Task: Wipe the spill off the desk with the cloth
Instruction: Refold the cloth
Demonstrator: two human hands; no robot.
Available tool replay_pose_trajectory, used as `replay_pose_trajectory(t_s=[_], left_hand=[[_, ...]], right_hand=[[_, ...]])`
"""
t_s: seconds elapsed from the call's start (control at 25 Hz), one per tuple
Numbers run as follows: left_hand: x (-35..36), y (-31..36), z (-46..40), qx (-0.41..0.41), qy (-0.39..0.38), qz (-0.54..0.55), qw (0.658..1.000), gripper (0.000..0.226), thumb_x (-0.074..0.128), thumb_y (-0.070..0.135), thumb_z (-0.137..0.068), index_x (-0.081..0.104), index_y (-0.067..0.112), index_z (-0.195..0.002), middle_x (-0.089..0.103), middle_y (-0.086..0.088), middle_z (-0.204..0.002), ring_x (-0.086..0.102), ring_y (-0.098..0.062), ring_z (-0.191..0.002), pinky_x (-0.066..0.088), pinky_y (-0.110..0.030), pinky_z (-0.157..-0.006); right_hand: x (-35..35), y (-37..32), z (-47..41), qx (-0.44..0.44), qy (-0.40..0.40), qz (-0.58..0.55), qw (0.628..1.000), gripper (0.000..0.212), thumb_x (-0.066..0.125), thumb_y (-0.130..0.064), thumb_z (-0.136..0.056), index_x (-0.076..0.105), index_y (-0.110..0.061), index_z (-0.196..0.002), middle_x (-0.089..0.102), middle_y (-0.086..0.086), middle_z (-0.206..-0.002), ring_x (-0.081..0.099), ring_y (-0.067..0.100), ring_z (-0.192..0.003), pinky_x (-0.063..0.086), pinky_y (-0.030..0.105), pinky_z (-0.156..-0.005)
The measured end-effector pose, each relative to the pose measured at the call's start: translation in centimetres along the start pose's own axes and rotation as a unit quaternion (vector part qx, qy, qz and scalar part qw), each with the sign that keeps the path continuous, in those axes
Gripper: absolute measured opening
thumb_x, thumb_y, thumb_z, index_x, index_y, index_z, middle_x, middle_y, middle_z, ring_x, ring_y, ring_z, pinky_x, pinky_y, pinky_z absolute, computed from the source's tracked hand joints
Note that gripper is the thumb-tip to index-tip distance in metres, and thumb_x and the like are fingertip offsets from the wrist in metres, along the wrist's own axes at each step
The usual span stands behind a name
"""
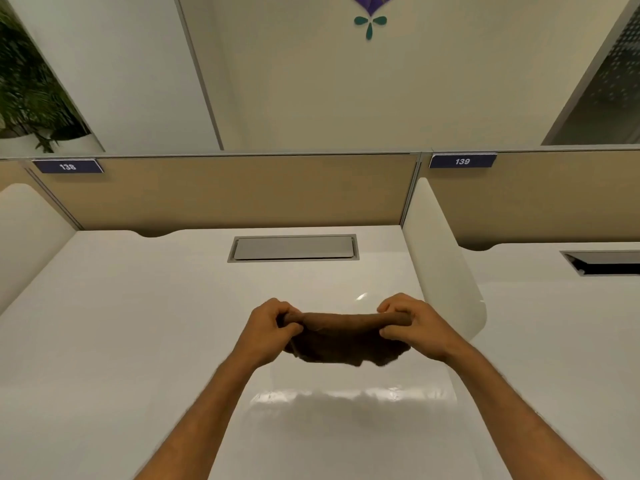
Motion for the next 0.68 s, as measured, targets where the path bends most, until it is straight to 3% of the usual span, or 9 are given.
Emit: replay_pose_trajectory(t_s=[0.12, 0.2, 0.28, 0.4, 0.52, 0.6, 0.68], left_hand=[[-0.2, 0.2, -0.1, -0.014, -0.013, 0.023, 1.0, 0.011, 0.072, 0.02, -0.097, 0.067, 0.019, -0.088, 0.067, 0.009, -0.113, 0.064, -0.017, -0.104, 0.05, -0.018, -0.082], [-0.2, 1.0, -0.2, -0.024, -0.003, 0.041, 0.999, 0.021, 0.069, 0.024, -0.099, 0.06, 0.02, -0.081, 0.068, 0.006, -0.087, 0.065, -0.015, -0.084, 0.05, -0.014, -0.065], [0.0, 2.1, -0.2, -0.035, 0.029, 0.072, 0.996, 0.027, 0.07, 0.024, -0.097, 0.055, 0.02, -0.076, 0.066, 0.002, -0.074, 0.064, -0.015, -0.072, 0.048, -0.014, -0.056], [0.6, 3.2, -0.1, -0.056, 0.067, 0.146, 0.985, 0.021, 0.072, 0.025, -0.096, 0.061, 0.016, -0.08, 0.071, -0.007, -0.081, 0.07, -0.023, -0.078, 0.057, -0.027, -0.064], [1.4, 4.2, 0.1, -0.06, 0.093, 0.195, 0.974, 0.019, 0.074, 0.025, -0.095, 0.066, 0.013, -0.083, 0.073, -0.009, -0.081, 0.073, -0.029, -0.083, 0.062, -0.04, -0.073], [1.6, 4.8, 0.5, -0.038, 0.096, 0.2, 0.974, 0.021, 0.071, 0.031, -0.098, 0.07, 0.016, -0.084, 0.075, -0.002, -0.077, 0.075, -0.023, -0.08, 0.064, -0.033, -0.068], [1.5, 5.1, 1.1, -0.008, 0.059, 0.211, 0.976, 0.03, 0.057, 0.038, -0.106, 0.075, 0.023, -0.088, 0.077, 0.006, -0.08, 0.077, -0.015, -0.08, 0.061, -0.021, -0.065]], right_hand=[[0.4, -0.5, 0.2, 0.031, 0.074, -0.096, 0.992, 0.005, 0.066, -0.032, -0.099, 0.07, -0.029, -0.102, 0.072, -0.013, -0.096, 0.069, 0.012, -0.095, 0.055, 0.024, -0.077], [0.7, -1.1, -0.2, 0.055, 0.159, -0.116, 0.979, 0.012, 0.066, -0.036, -0.099, 0.069, -0.026, -0.104, 0.072, -0.007, -0.1, 0.067, 0.014, -0.095, 0.055, 0.026, -0.079], [1.4, -2.0, -0.4, 0.07, 0.255, -0.126, 0.956, 0.012, 0.069, -0.036, -0.097, 0.069, -0.026, -0.102, 0.071, -0.006, -0.098, 0.066, 0.013, -0.091, 0.055, 0.027, -0.078], [3.6, -3.9, 0.1, 0.074, 0.347, -0.179, 0.918, 0.009, 0.073, -0.035, -0.094, 0.067, -0.03, -0.09, 0.069, -0.01, -0.087, 0.066, 0.011, -0.082, 0.054, 0.017, -0.068], [6.8, -5.7, 0.3, 0.047, 0.332, -0.198, 0.921, 0.013, 0.075, -0.031, -0.092, 0.065, -0.027, -0.084, 0.069, -0.008, -0.08, 0.068, 0.012, -0.078, 0.052, 0.01, -0.057], [8.9, -6.6, 0.2, 0.028, 0.291, -0.196, 0.936, 0.013, 0.077, -0.032, -0.09, 0.065, -0.029, -0.09, 0.07, -0.01, -0.087, 0.069, 0.01, -0.084, 0.052, 0.007, -0.062], [10.2, -7.2, 0.1, 0.02, 0.244, -0.198, 0.949, 0.027, 0.082, -0.034, -0.086, 0.06, -0.032, -0.101, 0.067, -0.016, -0.101, 0.066, 0.005, -0.093, 0.051, 0.004, -0.065]])
Point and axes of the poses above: each hand's wrist, its own z-axis away from the middle knuckle, its own x-axis out of the palm, y = z × x, the point moved 3 cm from there along -z, towards the middle knuckle
